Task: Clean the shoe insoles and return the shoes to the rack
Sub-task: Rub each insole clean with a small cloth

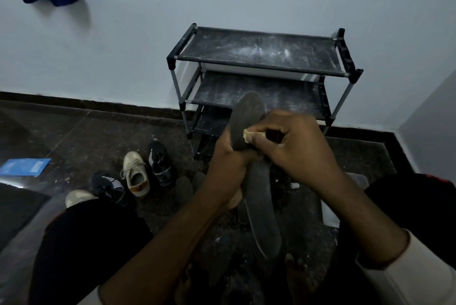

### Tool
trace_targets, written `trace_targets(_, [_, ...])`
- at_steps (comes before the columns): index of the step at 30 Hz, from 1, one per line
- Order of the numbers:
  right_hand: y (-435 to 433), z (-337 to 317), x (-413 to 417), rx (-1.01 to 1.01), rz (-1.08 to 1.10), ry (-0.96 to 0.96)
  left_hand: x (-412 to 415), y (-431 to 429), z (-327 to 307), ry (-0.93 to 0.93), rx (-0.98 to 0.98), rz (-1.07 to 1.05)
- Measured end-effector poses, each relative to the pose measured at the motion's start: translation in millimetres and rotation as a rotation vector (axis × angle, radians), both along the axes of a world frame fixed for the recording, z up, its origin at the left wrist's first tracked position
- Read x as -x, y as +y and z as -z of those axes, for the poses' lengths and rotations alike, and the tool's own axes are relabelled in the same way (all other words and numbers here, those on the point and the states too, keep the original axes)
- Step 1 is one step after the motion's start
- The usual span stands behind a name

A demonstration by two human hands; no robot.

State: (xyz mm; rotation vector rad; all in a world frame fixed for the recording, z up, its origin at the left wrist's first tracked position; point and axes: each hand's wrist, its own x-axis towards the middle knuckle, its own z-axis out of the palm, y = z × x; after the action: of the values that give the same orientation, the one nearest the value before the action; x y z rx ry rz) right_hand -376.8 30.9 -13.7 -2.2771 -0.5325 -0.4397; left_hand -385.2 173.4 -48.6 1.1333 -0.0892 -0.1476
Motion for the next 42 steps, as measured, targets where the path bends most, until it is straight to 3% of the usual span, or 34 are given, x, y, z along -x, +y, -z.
trace_targets(8, [-3.3, -5.4, -9.6, -0.090, 0.198, -0.029, -1.8, -2.0, -5.0, 0.144, 0.195, 0.035])
trace_targets(17, [1.6, -8.1, -11.7, -0.212, 0.283, -0.028, -0.4, -7.5, 6.6, 0.087, 0.051, -0.010])
trace_targets(21, [6.6, -3.3, -4.2, -0.158, 0.206, -0.009, -2.0, -6.7, 7.8, -0.001, -0.027, -0.023])
trace_targets(26, [-0.7, -9.8, -13.8, -0.242, 0.315, -0.050, 4.5, -12.3, 6.8, 0.054, -0.011, 0.020])
trace_targets(31, [7.5, -3.8, -3.9, -0.147, 0.207, -0.022, -0.2, -9.3, 7.9, -0.031, -0.047, -0.012])
trace_targets(36, [-0.7, -9.9, -12.7, -0.205, 0.309, -0.093, 7.7, -13.8, 8.0, 0.016, -0.042, 0.021])
trace_targets(42, [7.1, -2.6, -2.3, -0.129, 0.180, -0.011, 2.4, -9.1, 7.3, -0.048, -0.040, 0.007])
